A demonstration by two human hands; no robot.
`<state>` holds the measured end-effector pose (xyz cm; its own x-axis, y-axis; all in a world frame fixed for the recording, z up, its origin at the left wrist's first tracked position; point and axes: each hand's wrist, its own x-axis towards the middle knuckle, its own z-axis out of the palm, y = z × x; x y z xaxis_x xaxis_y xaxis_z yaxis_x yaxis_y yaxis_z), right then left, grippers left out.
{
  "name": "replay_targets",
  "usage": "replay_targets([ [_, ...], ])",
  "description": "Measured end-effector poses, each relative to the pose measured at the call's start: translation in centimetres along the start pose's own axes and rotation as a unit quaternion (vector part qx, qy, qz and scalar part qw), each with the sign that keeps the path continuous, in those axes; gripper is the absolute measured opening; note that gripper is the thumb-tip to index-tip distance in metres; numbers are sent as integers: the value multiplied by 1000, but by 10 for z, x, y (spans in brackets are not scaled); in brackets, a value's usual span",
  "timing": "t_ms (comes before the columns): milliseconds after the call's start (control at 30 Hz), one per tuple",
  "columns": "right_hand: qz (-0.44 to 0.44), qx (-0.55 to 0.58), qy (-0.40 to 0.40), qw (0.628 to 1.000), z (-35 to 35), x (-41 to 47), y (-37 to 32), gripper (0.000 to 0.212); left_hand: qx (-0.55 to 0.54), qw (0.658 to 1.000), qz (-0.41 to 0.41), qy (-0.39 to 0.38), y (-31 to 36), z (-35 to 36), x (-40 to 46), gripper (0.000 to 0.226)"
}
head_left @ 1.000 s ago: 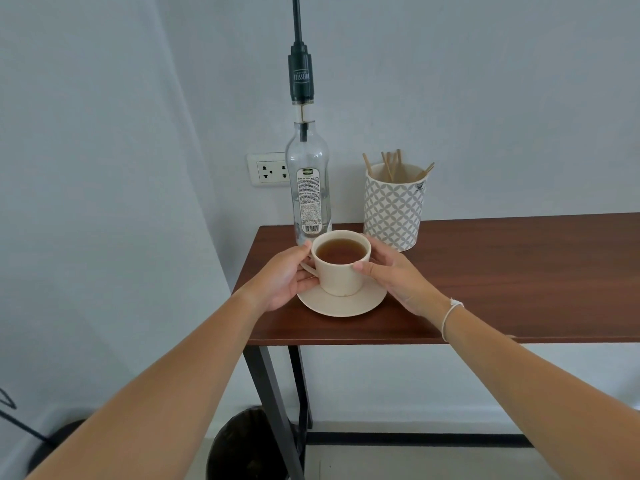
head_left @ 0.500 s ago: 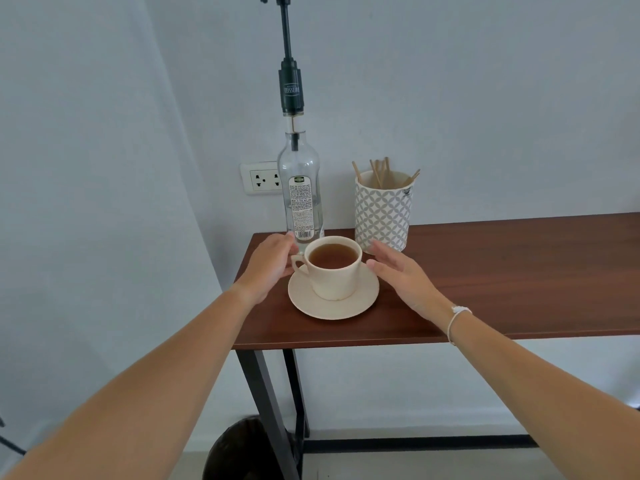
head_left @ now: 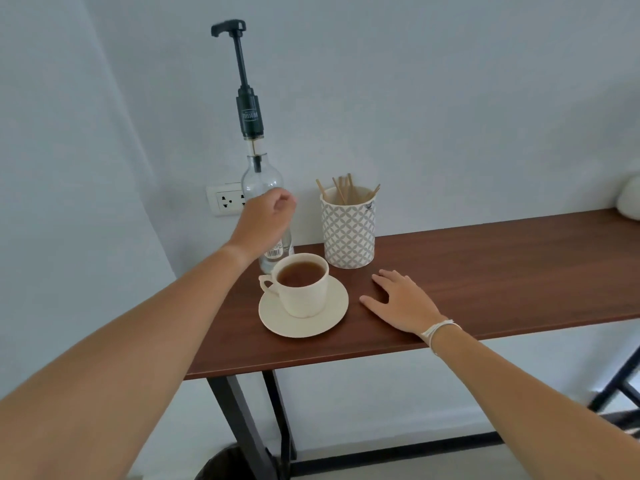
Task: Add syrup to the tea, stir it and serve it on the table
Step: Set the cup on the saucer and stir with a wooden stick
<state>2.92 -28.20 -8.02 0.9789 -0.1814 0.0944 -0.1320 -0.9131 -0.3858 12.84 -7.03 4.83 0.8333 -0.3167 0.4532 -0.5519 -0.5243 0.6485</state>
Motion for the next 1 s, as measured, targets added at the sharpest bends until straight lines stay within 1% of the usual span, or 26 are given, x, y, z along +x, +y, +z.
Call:
replay_targets([
  [400,-2,-2,-5,1000,-4,-3,-2,68,99,989,61,-92,40,47,44,33],
  [633,-11,-4,-2,1000,0,1,2,68,130,981,64,-126,53,75,58,44],
  [800,-16,-4,3,1000,3,2,4,68,141,979,76,-127,56,85,63,37],
  [1000,-18,2,4,1000,4,4,5,68,137,981,80,-109,56,90,66,26],
])
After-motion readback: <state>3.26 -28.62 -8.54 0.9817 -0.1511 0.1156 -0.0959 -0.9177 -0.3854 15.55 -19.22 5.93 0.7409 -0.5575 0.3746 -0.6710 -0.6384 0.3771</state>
